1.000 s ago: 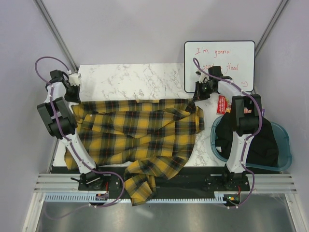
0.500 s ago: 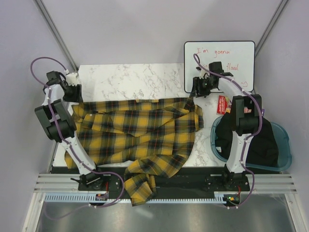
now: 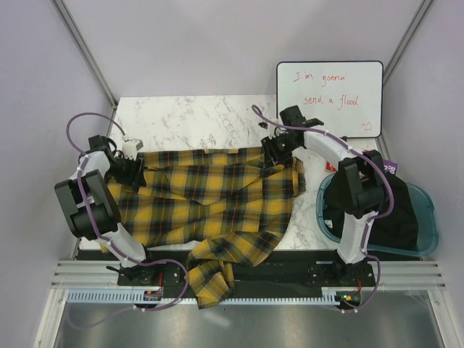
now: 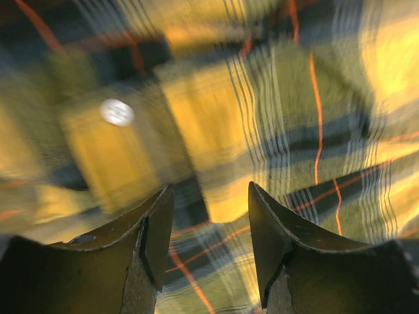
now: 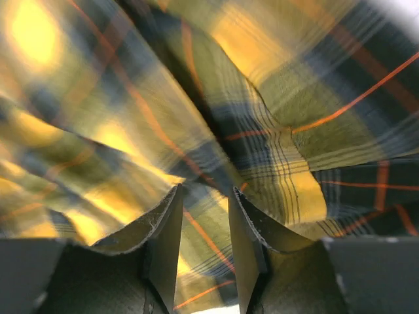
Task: Fold and stack the long sleeve shirts
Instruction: Fold the shirt
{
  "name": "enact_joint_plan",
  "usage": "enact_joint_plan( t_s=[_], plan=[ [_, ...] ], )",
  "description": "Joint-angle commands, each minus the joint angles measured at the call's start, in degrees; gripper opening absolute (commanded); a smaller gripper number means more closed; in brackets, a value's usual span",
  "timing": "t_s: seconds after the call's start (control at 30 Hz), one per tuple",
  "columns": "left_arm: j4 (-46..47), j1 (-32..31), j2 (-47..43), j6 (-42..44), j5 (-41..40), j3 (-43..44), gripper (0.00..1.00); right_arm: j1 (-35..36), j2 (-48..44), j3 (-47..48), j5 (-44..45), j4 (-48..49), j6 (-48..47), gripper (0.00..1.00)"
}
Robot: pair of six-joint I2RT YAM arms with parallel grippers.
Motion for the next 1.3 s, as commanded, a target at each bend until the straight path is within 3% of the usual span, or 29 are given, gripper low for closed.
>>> enact_joint_plan(
  t_s=[0.0,0.2,0.47,0.63,0.8,0.93,1.07,1.27],
  plan=[
    [-0.4,0.2,3.4,1.8,-0.9,-0.8,0.55,-1.0,5.4,-1.2,4.2,-0.5,-3.2,0.40],
    [1.5,0.1,10.3,-1.2,-2.6,2.0,0.54,-2.2,10.9,1.0,9.1,1.0,-4.5,0.40],
    [1.2,-4.1,15.7,-4.9,0.5,11.3,0.54,-5.1,16.3,12.3,11.0,-1.7,-6.1,0.40],
    [-9.1,-3.9,8.9,0.8,6.6,14.5,0.67,-4.7,6.8,8.9,0.6,-8.7,-9.0,0.51],
    [-24.0,-2.4,-3.9,16.3,12.1,8.6,0.72,-1.8,-9.1,-0.7,-6.2,-15.0,-19.5,0.58],
    [-30.3,3.3,-9.8,26.4,13.3,2.3,0.73,6.1,-19.4,-14.6,-3.1,-16.9,-27.5,0.62],
    [-34.5,9.5,-10.0,30.0,16.6,-1.2,0.73,22.5,-29.5,-26.6,5.6,-9.8,-29.5,0.62],
    [-35.1,14.7,-11.4,30.0,17.8,-3.1,0.74,40.1,-30.7,-35.8,17.1,2.4,-29.2,0.61]
  ],
)
